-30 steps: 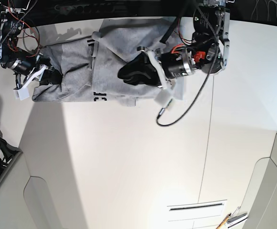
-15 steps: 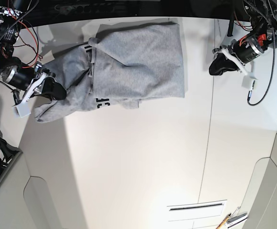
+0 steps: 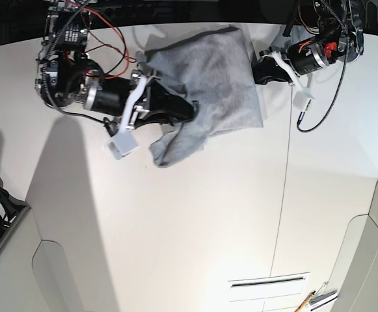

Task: Fold the T-shirt properly
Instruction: 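Carry the right gripper's end over onto the folded bundle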

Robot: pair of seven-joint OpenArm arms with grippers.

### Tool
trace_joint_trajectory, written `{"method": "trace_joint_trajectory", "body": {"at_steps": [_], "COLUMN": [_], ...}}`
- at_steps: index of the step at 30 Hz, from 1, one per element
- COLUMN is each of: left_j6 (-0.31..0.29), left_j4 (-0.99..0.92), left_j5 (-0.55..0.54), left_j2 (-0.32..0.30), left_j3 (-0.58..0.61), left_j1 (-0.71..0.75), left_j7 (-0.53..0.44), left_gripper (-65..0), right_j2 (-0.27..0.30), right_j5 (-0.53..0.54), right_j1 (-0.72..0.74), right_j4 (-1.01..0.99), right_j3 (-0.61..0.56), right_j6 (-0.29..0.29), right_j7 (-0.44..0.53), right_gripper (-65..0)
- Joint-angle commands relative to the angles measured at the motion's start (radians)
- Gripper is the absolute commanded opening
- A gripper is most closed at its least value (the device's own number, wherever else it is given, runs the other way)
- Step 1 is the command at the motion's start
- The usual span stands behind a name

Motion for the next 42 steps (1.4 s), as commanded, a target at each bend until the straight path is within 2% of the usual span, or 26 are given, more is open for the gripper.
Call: {"method": "trace_joint_trajectory", "body": {"at_steps": [1, 8, 12, 14, 17, 19, 28, 32, 35, 37, 42], "left_j6": [-0.009, -0.009, -0.009, -0.009, -0.009, -0.009, -0.009, -0.009, -0.009, -0.009, -0.009], "left_j4": [0.01, 0.009, 0.01, 0.01, 0.01, 0.01, 0.009, 0.01, 0.01, 0.01, 0.01], "left_j5": [-0.009, -0.009, -0.009, -0.009, -0.009, -0.009, -0.009, -0.009, -0.009, -0.009, -0.009], "left_j2": [-0.007, -0.008, -0.008, -0.008, -0.008, -0.008, -0.008, -0.008, -0.008, -0.008, -0.008], "left_j3": [0.003, 0.005, 0.005, 0.005, 0.005, 0.005, 0.005, 0.005, 0.005, 0.005, 0.005], "left_j1": [-0.003, -0.003, -0.003, -0.003, -0.002, -0.003, -0.003, -0.003, -0.003, -0.003, -0.003], "left_j7": [-0.004, -0.007, -0.007, -0.007, -0.007, -0.007, -0.008, -0.008, -0.008, -0.008, -0.008], "left_gripper": [-63.7, -63.7, -63.7, -63.7, -63.7, -63.7, -63.7, -63.7, -63.7, -63.7, -63.7], "right_j2": [-0.01, -0.013, -0.014, -0.014, -0.014, -0.014, -0.014, -0.014, -0.014, -0.014, -0.014], "right_j5": [0.001, -0.257, -0.401, -0.491, -0.655, -0.716, -0.66, -0.593, -0.546, -0.512, -0.502], "right_j1": [0.008, 0.008, 0.008, 0.008, 0.008, 0.008, 0.008, 0.008, 0.008, 0.008, 0.009], "right_j4": [0.018, 0.018, 0.017, 0.017, 0.017, 0.017, 0.017, 0.017, 0.017, 0.017, 0.017], "right_j3": [-0.039, -0.295, -0.373, -0.394, -0.412, -0.418, -0.418, -0.421, -0.444, -0.473, -0.554], "right_j6": [0.004, -0.006, -0.048, -0.114, -0.251, -0.302, -0.3, -0.293, -0.241, -0.217, -0.209], "right_j7": [0.035, 0.16, 0.195, 0.231, 0.28, 0.289, 0.287, 0.28, 0.28, 0.28, 0.282], "right_gripper": [-65.0, -65.0, -65.0, -65.0, -65.0, -65.0, -65.0, -65.0, -54.5, -50.0, -47.8]}}
